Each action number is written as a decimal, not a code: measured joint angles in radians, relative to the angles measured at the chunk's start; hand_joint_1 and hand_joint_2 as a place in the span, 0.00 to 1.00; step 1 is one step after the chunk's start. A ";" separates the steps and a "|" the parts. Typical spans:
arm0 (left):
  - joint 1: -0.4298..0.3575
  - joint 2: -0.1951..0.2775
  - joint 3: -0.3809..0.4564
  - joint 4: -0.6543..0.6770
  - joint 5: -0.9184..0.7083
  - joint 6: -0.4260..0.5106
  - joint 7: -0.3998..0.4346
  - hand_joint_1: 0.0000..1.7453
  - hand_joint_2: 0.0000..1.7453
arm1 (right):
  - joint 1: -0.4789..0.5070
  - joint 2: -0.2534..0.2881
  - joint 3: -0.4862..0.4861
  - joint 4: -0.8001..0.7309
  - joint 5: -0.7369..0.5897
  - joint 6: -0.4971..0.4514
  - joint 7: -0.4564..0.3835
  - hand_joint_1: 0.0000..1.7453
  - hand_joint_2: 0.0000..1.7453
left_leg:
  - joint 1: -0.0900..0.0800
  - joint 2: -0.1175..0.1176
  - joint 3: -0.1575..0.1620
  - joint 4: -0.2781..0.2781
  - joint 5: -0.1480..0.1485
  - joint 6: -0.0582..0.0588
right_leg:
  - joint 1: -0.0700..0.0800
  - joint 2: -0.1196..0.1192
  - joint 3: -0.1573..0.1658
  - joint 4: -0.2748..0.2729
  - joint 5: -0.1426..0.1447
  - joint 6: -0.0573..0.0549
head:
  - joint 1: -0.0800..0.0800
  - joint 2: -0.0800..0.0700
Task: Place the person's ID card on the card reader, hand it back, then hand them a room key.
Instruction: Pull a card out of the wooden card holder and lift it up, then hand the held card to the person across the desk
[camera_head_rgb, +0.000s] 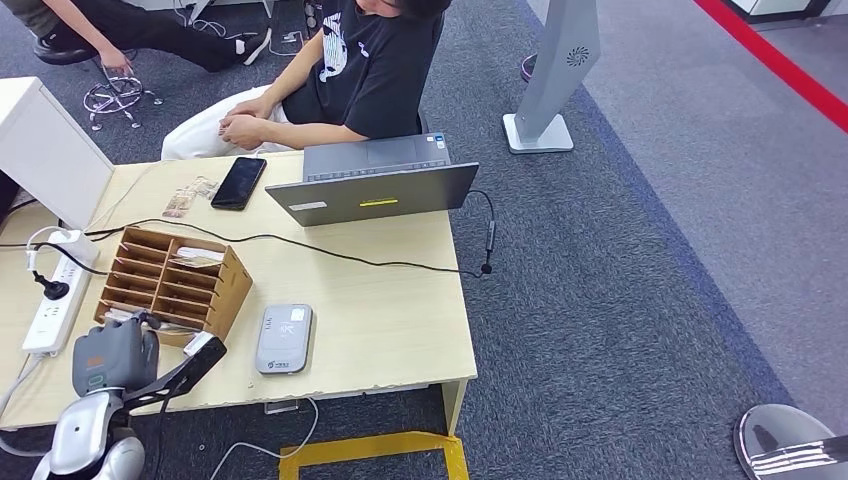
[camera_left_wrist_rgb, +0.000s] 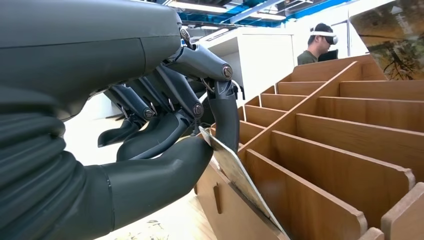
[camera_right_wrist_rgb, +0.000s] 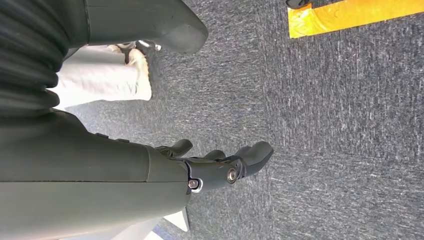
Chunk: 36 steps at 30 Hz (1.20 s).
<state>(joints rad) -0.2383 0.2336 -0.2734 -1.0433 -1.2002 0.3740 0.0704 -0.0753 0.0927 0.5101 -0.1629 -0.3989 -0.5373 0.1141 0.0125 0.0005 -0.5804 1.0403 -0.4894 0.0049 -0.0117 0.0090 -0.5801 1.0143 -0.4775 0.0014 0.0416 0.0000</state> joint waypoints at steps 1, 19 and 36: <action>0.002 0.000 0.001 0.000 0.003 0.009 0.001 1.00 1.00 | 0.000 0.000 0.000 0.000 0.000 -0.001 0.000 0.00 1.00 | 0.000 0.000 0.000 0.000 0.000 0.000 | 0.000 0.000 0.000 0.000 0.000 0.000 | 0.000 0.000; -0.041 0.079 0.193 -0.489 0.133 0.146 -0.061 1.00 1.00 | 0.013 0.000 -0.018 0.000 -0.009 -0.007 -0.016 0.00 1.00 | 0.001 0.000 0.000 0.000 0.001 -0.001 | 0.000 0.000 0.000 0.000 0.000 0.000 | 0.000 0.000; -0.229 0.174 0.267 -0.329 -0.033 0.110 0.047 1.00 1.00 | 0.012 -0.001 -0.018 0.001 0.014 -0.021 -0.017 0.00 1.00 | 0.000 0.000 0.000 0.000 0.001 -0.001 | 0.000 0.000 0.000 0.000 0.000 0.000 | 0.000 0.000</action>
<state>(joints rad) -0.4675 0.4075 -0.0061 -1.3723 -1.2336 0.4839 0.1173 -0.0629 0.0919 0.4921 -0.1621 -0.3845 -0.5579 0.0970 0.0129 0.0005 -0.5801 1.0403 -0.4883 0.0041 -0.0116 0.0091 -0.5803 1.0147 -0.4771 0.0009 0.0414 0.0000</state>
